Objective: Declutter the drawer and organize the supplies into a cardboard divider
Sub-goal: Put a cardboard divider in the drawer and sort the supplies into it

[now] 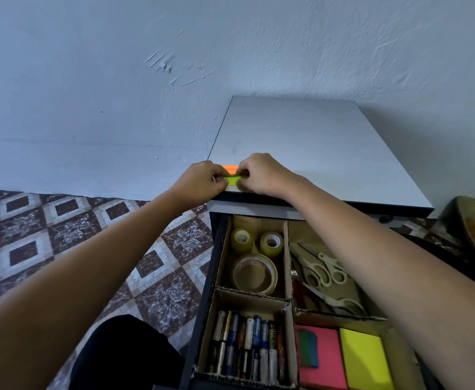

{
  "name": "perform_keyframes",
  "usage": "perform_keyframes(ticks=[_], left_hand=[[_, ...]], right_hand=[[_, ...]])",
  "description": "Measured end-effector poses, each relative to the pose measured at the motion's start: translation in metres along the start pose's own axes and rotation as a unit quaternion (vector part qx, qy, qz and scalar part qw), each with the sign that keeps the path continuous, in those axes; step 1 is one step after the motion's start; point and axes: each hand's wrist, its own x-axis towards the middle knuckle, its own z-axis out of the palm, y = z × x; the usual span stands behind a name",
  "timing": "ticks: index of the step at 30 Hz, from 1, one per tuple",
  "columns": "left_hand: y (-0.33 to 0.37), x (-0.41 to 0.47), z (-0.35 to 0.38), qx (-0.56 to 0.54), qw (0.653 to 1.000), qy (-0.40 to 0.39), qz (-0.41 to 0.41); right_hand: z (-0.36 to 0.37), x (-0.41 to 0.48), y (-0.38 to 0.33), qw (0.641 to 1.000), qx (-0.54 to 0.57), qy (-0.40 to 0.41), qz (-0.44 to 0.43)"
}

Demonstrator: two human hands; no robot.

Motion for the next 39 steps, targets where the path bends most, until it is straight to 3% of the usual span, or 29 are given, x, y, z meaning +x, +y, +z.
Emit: perform_keyframes(ticks=[11,22,39], left_hand=[[-0.002,-0.004,0.004,0.054,0.997,0.012,0.047],[-0.003,-0.010,0.005,0.072,0.993,0.057,0.080],[0.006,-0.016,0.011,-0.068,0.995,0.072,-0.008]], right_hand=[[0.008,-0.002,0.002,0.999,-0.033,0.023,-0.019],[0.008,-0.006,0.003,0.999,0.018,0.037,-0.017],[0.005,-0.016,0.007,0.995,0.085,0.050,-0.019]])
